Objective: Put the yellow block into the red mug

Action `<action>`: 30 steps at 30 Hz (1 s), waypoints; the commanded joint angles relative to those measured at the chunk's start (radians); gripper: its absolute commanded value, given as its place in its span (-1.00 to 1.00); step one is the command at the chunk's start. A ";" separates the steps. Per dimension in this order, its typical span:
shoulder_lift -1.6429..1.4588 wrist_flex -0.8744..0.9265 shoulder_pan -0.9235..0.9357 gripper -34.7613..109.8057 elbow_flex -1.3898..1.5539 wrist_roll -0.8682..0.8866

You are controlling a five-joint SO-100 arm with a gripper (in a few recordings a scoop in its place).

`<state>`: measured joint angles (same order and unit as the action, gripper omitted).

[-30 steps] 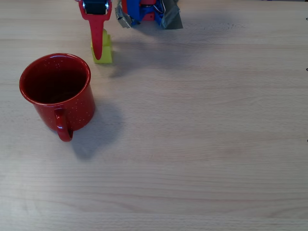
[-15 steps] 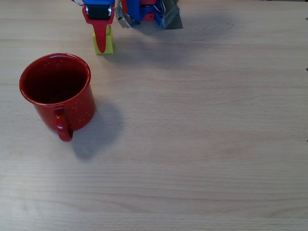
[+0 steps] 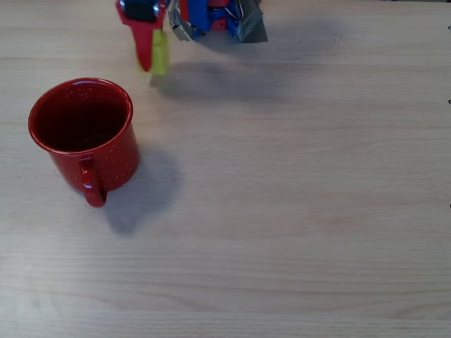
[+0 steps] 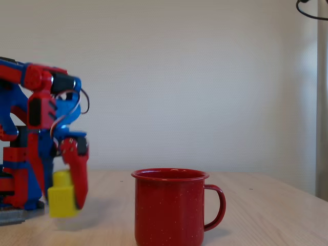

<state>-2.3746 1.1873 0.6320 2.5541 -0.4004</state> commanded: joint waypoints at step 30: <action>0.393 0.216 -0.138 -0.52 -0.985 0.525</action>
<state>-1.9942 1.3821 0.5001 1.6950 0.0951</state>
